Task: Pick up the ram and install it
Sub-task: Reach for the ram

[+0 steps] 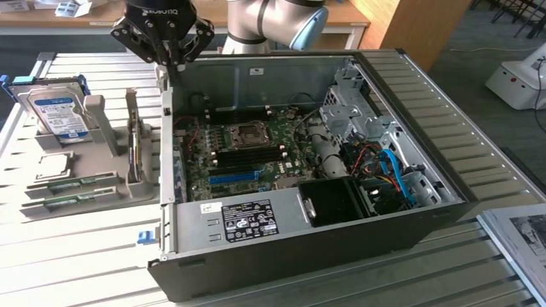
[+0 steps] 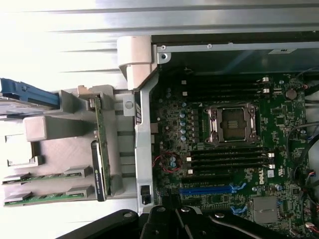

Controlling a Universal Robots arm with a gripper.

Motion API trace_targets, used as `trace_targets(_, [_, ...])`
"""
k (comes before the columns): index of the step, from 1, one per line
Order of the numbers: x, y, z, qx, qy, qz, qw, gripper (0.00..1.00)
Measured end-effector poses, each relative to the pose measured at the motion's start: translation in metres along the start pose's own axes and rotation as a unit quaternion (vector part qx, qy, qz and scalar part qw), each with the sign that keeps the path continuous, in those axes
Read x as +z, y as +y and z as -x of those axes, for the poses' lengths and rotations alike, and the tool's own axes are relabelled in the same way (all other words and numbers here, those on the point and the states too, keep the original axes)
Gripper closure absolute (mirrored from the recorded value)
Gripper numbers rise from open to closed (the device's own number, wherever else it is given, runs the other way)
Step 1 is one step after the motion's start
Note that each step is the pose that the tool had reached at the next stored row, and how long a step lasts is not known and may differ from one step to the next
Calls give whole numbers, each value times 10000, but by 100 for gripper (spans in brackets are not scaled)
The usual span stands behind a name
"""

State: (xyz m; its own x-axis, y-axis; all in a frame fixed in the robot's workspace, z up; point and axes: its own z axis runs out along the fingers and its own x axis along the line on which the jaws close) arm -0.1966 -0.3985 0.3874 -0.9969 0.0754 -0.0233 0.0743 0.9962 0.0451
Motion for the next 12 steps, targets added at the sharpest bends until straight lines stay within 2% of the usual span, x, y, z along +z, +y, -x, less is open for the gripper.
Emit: trace_targets(12, [12,-10,-188,0,0,0,10000,90])
